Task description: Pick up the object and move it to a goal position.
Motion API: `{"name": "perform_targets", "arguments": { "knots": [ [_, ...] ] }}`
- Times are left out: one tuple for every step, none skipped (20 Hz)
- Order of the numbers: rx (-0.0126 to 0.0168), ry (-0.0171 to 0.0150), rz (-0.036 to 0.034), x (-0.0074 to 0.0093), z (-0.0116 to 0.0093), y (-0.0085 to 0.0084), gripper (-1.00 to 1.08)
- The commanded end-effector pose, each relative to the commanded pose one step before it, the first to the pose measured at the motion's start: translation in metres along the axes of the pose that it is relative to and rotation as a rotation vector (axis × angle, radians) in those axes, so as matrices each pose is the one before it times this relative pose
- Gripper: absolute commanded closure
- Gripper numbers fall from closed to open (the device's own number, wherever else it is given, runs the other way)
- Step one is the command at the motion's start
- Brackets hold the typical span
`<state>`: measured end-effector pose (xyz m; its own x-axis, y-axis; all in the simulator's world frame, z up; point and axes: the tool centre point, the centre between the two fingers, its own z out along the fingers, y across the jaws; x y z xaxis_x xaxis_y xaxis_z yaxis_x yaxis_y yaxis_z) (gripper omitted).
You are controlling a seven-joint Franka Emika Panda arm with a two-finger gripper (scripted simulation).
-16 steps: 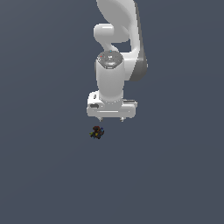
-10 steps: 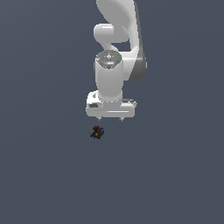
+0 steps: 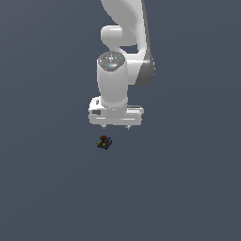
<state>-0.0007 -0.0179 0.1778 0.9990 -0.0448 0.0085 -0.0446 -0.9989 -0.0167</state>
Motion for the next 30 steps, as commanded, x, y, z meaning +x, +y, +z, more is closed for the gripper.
{"name": "perform_targets", "arguments": {
  "knots": [
    [-0.00028, -0.00049, -0.00576, -0.00010, 0.00062, -0.00023, -0.92],
    [-0.00026, -0.00008, -0.00447, -0.00001, 0.00035, 0.00028, -0.92],
    [-0.00028, -0.00009, -0.00560, -0.00001, 0.00041, 0.00041, -0.92],
    [-0.00032, -0.00010, -0.00679, -0.00002, 0.00049, 0.00051, -0.92],
    [-0.00039, -0.00013, -0.00804, -0.00003, 0.00058, 0.00060, -0.92],
    [-0.00048, -0.00016, -0.00940, -0.00004, 0.00070, 0.00065, -0.92],
    [-0.00056, -0.00020, -0.01079, -0.00005, 0.00082, 0.00070, -0.92],
    [-0.00064, -0.00024, -0.01210, -0.00006, 0.00093, 0.00076, -0.92],
    [-0.00069, -0.00027, -0.01332, -0.00008, 0.00103, 0.00082, -0.92],
    [-0.00072, -0.00029, -0.01441, -0.00010, 0.00111, 0.00090, -0.92],
    [-0.00074, -0.00032, -0.01548, -0.00013, 0.00118, 0.00097, -0.92],
    [-0.00077, -0.00035, -0.01662, -0.00016, 0.00126, 0.00105, -0.92],
    [-0.00081, -0.00039, -0.01794, -0.00019, 0.00136, 0.00111, -0.92],
    [-0.00084, -0.00043, -0.01926, -0.00023, 0.00146, 0.00118, -0.92],
    [-0.00086, -0.00047, -0.02052, -0.00027, 0.00156, 0.00125, -0.92],
    [-0.00087, -0.00050, -0.02179, -0.00032, 0.00165, 0.00131, -0.92],
    [-0.00088, -0.00054, -0.02309, -0.00037, 0.00175, 0.00136, -0.92],
    [-0.00088, -0.00058, -0.02440, -0.00043, 0.00184, 0.00142, -0.92],
    [-0.00086, -0.00061, -0.02541, -0.00049, 0.00192, 0.00146, -0.92],
    [-0.00082, -0.00061, -0.02564, -0.00054, 0.00193, 0.00144, -0.92],
    [-0.00076, -0.00061, -0.02564, -0.00058, 0.00193, 0.00142, -0.92],
    [-0.00071, -0.00061, -0.02566, -0.00062, 0.00193, 0.00138, -0.92],
    [-0.00066, -0.00061, -0.02567, -0.00066, 0.00192, 0.00135, -0.92],
    [-0.00060, -0.00060, -0.02568, -0.00069, 0.00192, 0.00132, -0.92],
    [-0.00055, -0.00059, -0.02569, -0.00073, 0.00192, 0.00129, -0.92],
    [-0.00050, -0.00057, -0.02569, -0.00077, 0.00191, 0.00126, -0.92],
    [-0.00045, -0.00056, -0.02570, -0.00080, 0.00191, 0.00122, -0.92],
    [-0.00041, -0.00054, -0.02571, -0.00083, 0.00191, 0.00119, -0.92],
    [-0.00036, -0.00052, -0.02570, -0.00087, 0.00190, 0.00116, -0.92],
    [-0.00032, -0.00050, -0.02572, -0.00089, 0.00190, 0.00111, -0.92]
  ]
}}
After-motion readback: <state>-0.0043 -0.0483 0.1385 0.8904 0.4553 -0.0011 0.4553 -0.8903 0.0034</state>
